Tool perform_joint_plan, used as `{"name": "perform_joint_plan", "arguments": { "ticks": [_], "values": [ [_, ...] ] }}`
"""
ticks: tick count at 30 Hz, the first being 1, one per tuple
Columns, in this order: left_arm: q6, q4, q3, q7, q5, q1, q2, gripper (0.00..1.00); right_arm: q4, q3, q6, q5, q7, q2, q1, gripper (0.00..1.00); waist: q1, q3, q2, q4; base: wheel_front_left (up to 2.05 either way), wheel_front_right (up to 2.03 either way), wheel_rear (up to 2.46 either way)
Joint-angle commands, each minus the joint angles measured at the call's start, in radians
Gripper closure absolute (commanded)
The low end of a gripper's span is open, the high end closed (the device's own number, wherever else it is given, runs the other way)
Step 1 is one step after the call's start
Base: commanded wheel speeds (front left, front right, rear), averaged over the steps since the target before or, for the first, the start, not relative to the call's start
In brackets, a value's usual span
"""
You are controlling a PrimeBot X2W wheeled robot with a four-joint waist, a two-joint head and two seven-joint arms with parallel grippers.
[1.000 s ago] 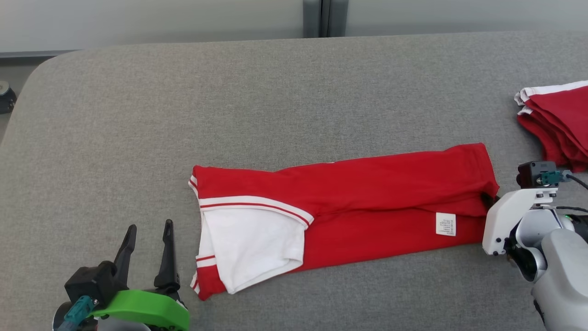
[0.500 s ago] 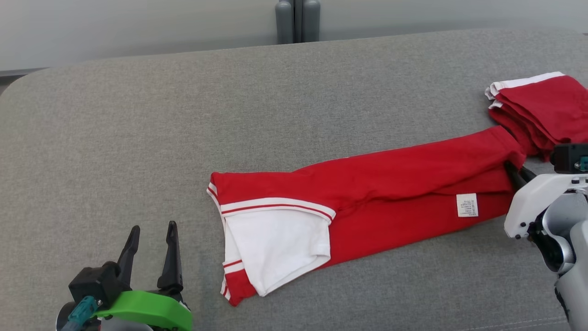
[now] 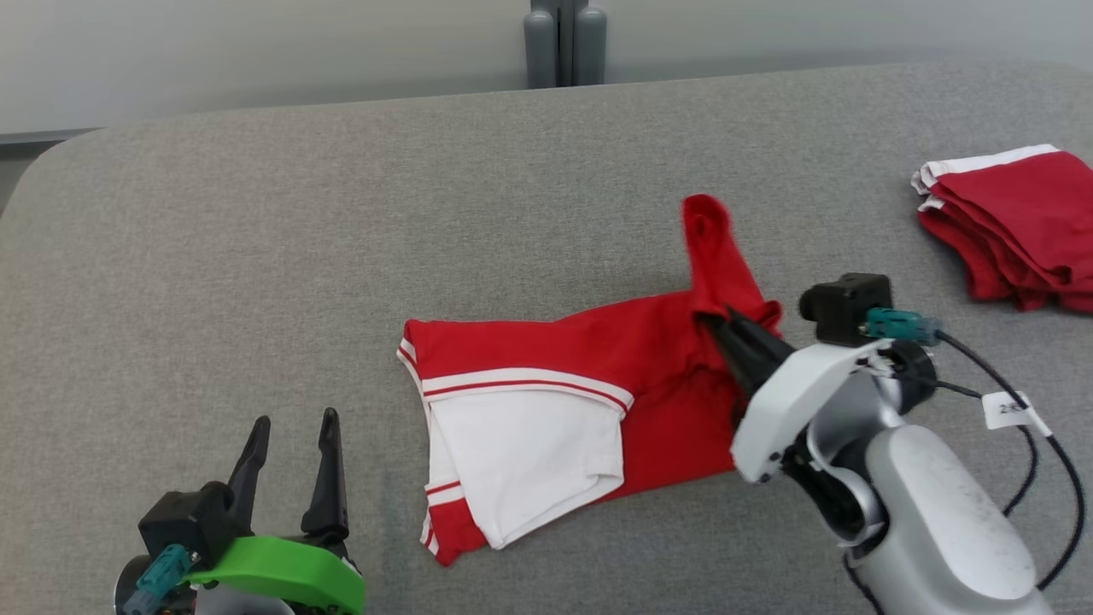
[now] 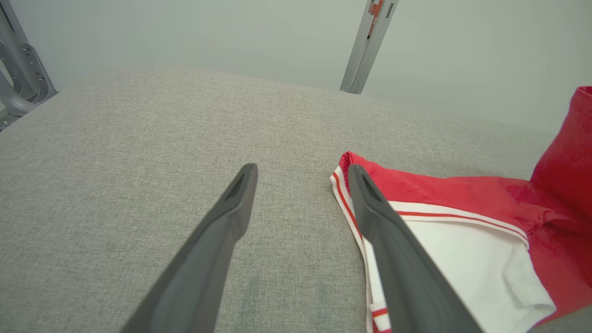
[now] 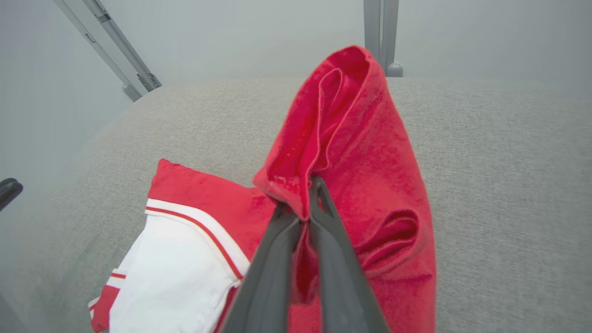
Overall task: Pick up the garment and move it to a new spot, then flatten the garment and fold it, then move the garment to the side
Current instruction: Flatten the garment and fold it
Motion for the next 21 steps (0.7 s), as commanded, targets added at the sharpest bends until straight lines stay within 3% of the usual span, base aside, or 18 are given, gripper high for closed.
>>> {"name": "perform_joint_plan", "arguments": {
  "ticks": [1,4,8,21],
  "values": [
    [-0.006,0.003,-0.005,-0.004,-0.005,-0.020,-0.002,0.00,0.009,0.015,-0.001,0.017,-0.013,0.023,-0.019,1.00,0.0000,-0.002,0.0000,0.018,0.00,0.00,0.00],
    [-0.011,0.006,-0.017,-0.001,-0.001,-0.025,-0.008,0.00,0.054,0.082,-0.001,0.041,-0.034,0.085,-0.039,1.00,0.0000,-0.003,0.0000,0.053,0.00,0.00,0.00],
    [-0.019,0.014,-0.038,0.003,0.005,-0.036,-0.015,0.00,0.126,0.162,-0.001,0.067,-0.058,0.120,-0.073,1.00,0.0000,-0.005,0.0000,0.101,0.00,0.00,0.00],
    [-0.033,0.049,-0.074,-0.006,0.007,-0.050,-0.037,0.00,0.383,0.341,-0.001,0.207,-0.143,0.135,-0.162,1.00,0.0000,-0.010,0.0000,0.188,0.00,0.00,0.00]
  ]
}}
